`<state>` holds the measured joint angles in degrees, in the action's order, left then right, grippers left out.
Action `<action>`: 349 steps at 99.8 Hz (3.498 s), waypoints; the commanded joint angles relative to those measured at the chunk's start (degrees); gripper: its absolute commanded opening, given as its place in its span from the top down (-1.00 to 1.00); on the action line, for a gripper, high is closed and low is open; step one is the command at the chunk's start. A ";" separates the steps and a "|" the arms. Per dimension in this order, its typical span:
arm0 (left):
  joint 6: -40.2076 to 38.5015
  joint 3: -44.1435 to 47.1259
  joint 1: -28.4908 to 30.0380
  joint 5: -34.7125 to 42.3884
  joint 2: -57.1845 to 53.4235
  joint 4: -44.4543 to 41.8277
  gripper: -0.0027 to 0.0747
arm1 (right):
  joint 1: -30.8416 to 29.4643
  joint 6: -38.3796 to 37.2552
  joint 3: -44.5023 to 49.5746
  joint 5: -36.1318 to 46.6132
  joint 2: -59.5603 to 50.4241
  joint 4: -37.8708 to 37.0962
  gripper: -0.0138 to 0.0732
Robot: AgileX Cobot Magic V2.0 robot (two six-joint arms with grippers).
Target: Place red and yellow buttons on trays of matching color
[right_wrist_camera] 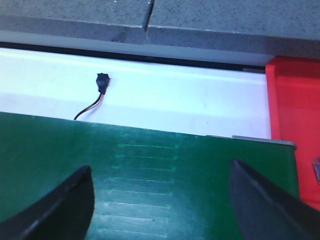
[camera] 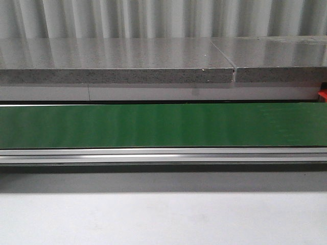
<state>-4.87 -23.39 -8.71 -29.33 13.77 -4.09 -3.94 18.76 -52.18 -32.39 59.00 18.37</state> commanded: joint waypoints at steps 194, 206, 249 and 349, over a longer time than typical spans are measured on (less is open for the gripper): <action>-0.15 -1.57 -0.48 4.35 0.54 0.49 0.99 | 0.32 1.62 13.00 -1.04 -22.24 0.35 0.87; -0.15 -1.57 -0.48 4.35 0.54 0.49 0.99 | 0.32 1.62 13.00 -1.04 -22.24 0.35 0.87; -0.15 -1.57 -0.48 4.83 0.54 0.49 0.99 | 0.32 1.62 13.00 -1.04 -22.24 0.35 0.87; -28.82 -2.18 2.90 4.44 8.63 -15.63 -0.45 | 0.32 1.62 13.00 -1.04 -22.24 0.35 0.87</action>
<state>-24.36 -23.39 -7.12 -28.79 18.49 -13.55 -3.74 19.89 -37.77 -37.39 37.18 18.37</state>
